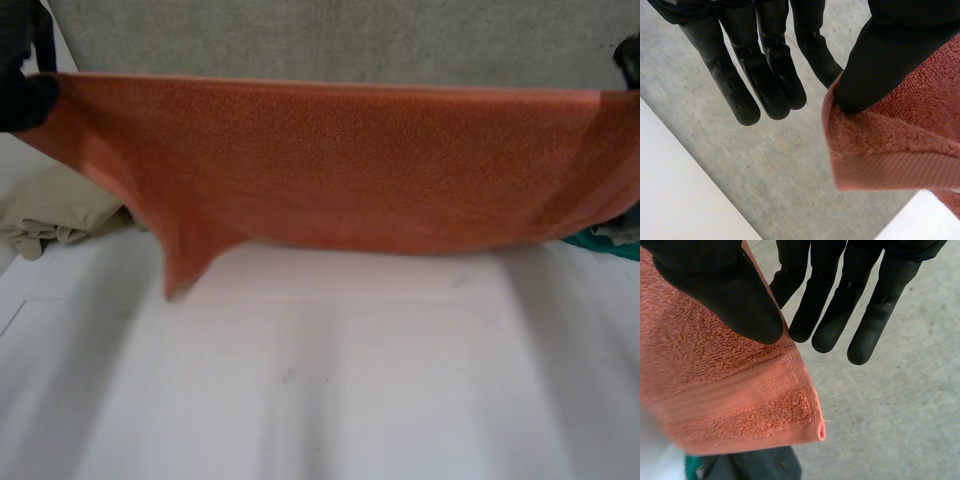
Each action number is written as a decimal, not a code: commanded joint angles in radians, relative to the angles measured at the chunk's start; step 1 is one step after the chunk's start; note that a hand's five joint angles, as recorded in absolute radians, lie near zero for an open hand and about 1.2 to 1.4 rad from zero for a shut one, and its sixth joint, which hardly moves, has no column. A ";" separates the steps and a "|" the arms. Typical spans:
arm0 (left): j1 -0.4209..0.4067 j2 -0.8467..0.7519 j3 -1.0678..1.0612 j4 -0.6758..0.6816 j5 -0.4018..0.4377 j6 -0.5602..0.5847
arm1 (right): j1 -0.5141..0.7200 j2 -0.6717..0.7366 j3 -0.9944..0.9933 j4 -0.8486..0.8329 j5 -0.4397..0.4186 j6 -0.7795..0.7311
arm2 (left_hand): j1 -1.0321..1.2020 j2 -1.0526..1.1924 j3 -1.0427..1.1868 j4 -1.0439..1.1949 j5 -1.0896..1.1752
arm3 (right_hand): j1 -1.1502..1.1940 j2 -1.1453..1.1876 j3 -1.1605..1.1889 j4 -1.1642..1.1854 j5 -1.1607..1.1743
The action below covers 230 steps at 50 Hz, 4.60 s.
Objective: Fold the laundry.
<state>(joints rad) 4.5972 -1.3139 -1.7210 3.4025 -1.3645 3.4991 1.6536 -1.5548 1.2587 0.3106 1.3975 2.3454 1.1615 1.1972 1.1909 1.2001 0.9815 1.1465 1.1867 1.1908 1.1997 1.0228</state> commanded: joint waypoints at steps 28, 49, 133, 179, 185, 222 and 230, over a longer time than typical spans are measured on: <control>-0.112 -0.794 0.914 0.365 -0.157 0.047 | 0.104 0.704 -0.935 -0.418 0.221 0.287 | 0.235 0.199 0.205 0.196 0.240 | 0.250 0.210 0.205 0.197 0.199; -0.112 -0.811 0.342 0.271 -0.039 0.026 | 0.101 0.722 -0.380 -0.360 0.075 0.246 | 0.235 0.199 0.205 0.196 0.240 | 0.250 0.210 0.205 0.197 0.199; -0.253 -0.789 0.293 0.054 -0.211 0.189 | -0.109 0.529 0.143 -0.208 -0.119 0.224 | -0.987 -1.023 -1.016 -1.026 -0.981 | -0.827 -0.867 -0.871 -0.880 -0.878; -0.262 -0.548 0.077 0.098 -0.160 0.101 | 0.400 0.484 0.266 -0.843 -0.181 -0.205 | -0.987 -1.023 -1.016 -1.026 -0.981 | 0.250 0.210 0.205 0.197 0.199; -0.270 -0.548 0.069 0.100 -0.160 0.100 | 0.613 0.675 0.187 -0.889 -0.229 -0.231 | -0.987 -1.023 -1.016 -1.026 -0.981 | 0.250 0.210 0.205 0.197 0.199; -0.488 -0.693 0.184 0.126 -0.173 0.032 | 0.224 0.495 0.370 -0.582 0.106 0.060 | -0.987 -1.023 -1.016 -1.026 -0.981 | 0.250 0.210 0.205 0.197 0.199; -0.431 -0.610 0.146 0.120 -0.183 0.031 | 0.510 0.423 0.350 -0.847 0.025 0.071 | -0.987 -1.023 -1.016 -1.026 -0.981 | 0.250 0.210 0.205 0.197 0.199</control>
<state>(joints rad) 4.1200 -1.9835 -1.5435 3.5243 -1.5408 3.5311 1.9624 -1.0908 1.6225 -0.3574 1.4899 2.4011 0.1942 0.2049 0.2101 0.2023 0.0456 1.1015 1.1811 1.1866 1.1974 1.0018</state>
